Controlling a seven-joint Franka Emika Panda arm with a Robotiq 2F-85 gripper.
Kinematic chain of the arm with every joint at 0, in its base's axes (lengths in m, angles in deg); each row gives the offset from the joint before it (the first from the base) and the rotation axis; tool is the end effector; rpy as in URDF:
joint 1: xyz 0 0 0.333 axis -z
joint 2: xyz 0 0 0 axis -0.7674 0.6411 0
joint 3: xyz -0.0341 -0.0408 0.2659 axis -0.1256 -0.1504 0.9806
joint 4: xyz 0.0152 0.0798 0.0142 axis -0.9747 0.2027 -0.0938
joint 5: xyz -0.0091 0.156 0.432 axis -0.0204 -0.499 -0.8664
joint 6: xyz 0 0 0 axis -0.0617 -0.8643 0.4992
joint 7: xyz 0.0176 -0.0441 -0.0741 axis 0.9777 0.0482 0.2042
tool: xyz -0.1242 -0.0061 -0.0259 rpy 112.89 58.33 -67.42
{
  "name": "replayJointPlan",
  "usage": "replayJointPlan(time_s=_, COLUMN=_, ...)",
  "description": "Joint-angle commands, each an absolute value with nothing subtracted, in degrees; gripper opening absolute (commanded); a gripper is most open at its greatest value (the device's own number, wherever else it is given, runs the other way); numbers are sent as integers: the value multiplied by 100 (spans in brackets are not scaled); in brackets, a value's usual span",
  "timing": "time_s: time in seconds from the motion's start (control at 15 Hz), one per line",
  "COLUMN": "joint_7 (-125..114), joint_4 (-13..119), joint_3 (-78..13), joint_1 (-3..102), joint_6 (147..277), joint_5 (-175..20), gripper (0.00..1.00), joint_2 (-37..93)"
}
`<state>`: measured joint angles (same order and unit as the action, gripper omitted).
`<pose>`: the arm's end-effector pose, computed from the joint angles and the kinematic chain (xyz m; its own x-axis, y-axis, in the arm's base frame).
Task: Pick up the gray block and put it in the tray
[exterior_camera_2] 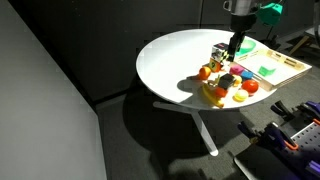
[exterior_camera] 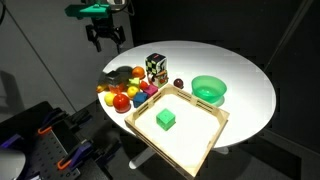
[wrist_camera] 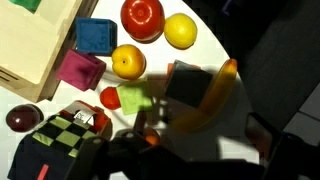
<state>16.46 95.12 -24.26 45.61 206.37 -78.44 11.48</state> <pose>0.5312 0.0810 0.2091 0.8794 0.4650 -0.1023 0.4672 -0.8842 -0.0034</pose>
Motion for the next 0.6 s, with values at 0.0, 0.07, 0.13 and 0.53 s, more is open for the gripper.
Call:
replayJointPlan(time_s=0.0, joint_7=1172, joint_4=9594, joint_3=-2378, joint_1=4521, joint_6=20928, joint_5=-7616, gripper=100, joint_2=1138)
replayJointPlan(time_s=0.07, joint_7=923, joint_4=9621, joint_3=-2364, joint_1=4508, joint_6=21060, joint_5=-7557, gripper=100, joint_2=1146)
replayJointPlan(time_s=0.13, joint_7=637, joint_4=9665, joint_3=-2356, joint_1=4500, joint_6=21222, joint_5=-7475, gripper=100, joint_2=1149)
replayJointPlan(time_s=0.53, joint_7=-699, joint_4=9960, joint_3=-2333, joint_1=4488, joint_6=22008, joint_5=-7239, gripper=100, joint_2=1178)
